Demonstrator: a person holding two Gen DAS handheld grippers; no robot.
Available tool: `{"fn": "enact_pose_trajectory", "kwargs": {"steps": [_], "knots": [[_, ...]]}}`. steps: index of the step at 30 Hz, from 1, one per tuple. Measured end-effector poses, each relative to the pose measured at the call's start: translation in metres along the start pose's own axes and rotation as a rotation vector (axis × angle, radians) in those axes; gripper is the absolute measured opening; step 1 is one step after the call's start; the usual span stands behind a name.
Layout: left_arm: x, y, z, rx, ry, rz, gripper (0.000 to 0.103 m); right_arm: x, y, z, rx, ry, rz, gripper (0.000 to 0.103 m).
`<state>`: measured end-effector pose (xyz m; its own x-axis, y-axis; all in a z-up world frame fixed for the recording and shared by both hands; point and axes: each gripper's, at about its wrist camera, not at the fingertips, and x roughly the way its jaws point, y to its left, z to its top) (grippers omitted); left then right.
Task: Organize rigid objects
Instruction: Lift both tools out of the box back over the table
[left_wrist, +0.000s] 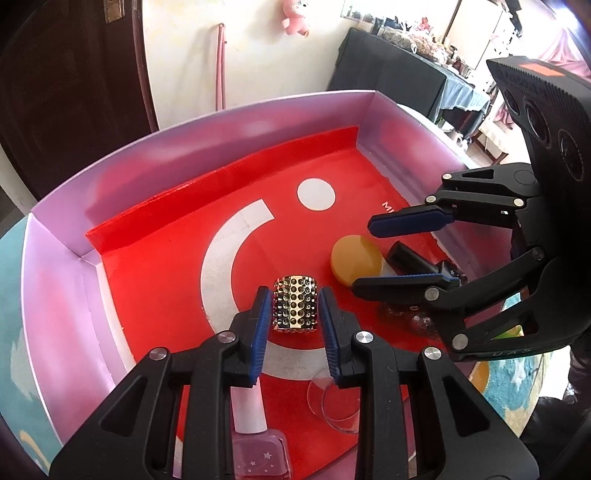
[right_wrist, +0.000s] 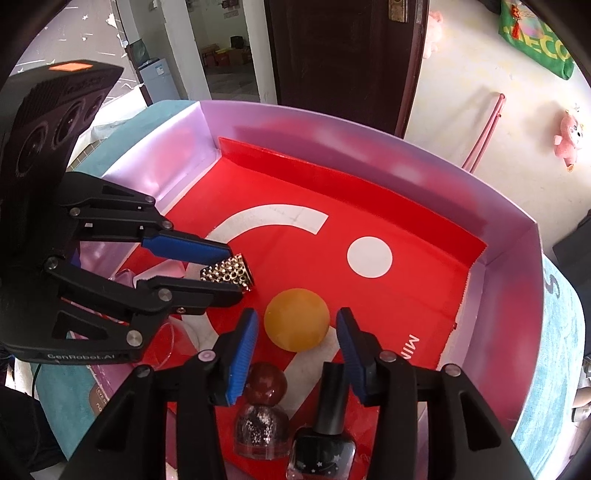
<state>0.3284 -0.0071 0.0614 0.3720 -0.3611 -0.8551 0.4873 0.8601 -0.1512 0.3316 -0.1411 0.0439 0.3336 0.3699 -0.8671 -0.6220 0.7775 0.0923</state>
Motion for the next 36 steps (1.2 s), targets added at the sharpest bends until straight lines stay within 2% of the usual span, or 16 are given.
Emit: {"fn": "enact_pose_trajectory", "kwargs": {"steps": [5,10,13,16,19,20,21,22,23,24,28,31,34,36], "knots": [[-0.016,-0.005,0.000,-0.005,-0.051,0.004,0.025,-0.014,-0.002,-0.002,0.015,-0.025,-0.007,0.048],[-0.043,-0.015,-0.009,-0.011,-0.143,0.015,0.025,-0.036,-0.001,-0.008,0.035,-0.069,-0.011,0.048],[-0.066,-0.026,-0.020,-0.013,-0.223,0.050,0.025,-0.055,0.000,-0.014,0.055,-0.110,-0.016,0.053],[-0.087,-0.037,-0.031,-0.016,-0.279,0.043,0.025,-0.078,0.007,-0.022,0.066,-0.159,-0.022,0.054],[-0.104,-0.050,-0.042,-0.017,-0.322,0.044,0.025,-0.101,0.016,-0.032,0.063,-0.210,-0.027,0.059],[-0.111,-0.054,-0.046,-0.022,-0.337,0.047,0.027,-0.108,0.019,-0.035,0.060,-0.227,-0.039,0.059],[-0.118,-0.058,-0.051,-0.030,-0.354,0.047,0.035,-0.115,0.023,-0.038,0.057,-0.240,-0.047,0.059],[-0.121,-0.060,-0.054,-0.036,-0.364,0.046,0.044,-0.122,0.027,-0.041,0.053,-0.254,-0.047,0.059],[-0.130,-0.064,-0.061,-0.048,-0.390,0.049,0.065,-0.128,0.032,-0.045,0.050,-0.268,-0.044,0.060],[-0.138,-0.064,-0.066,-0.052,-0.415,0.052,0.069,-0.136,0.037,-0.049,0.045,-0.282,-0.046,0.061],[-0.163,-0.081,-0.086,-0.037,-0.476,0.097,0.069,-0.161,0.056,-0.063,0.025,-0.337,-0.061,0.065],[-0.178,-0.097,-0.104,-0.024,-0.523,0.158,0.077,-0.178,0.069,-0.078,0.028,-0.377,-0.069,0.068],[-0.189,-0.108,-0.122,-0.027,-0.576,0.189,0.083,-0.195,0.081,-0.097,0.038,-0.422,-0.081,0.078],[-0.195,-0.116,-0.137,-0.047,-0.614,0.211,0.089,-0.205,0.089,-0.111,0.045,-0.451,-0.093,0.088]]}}
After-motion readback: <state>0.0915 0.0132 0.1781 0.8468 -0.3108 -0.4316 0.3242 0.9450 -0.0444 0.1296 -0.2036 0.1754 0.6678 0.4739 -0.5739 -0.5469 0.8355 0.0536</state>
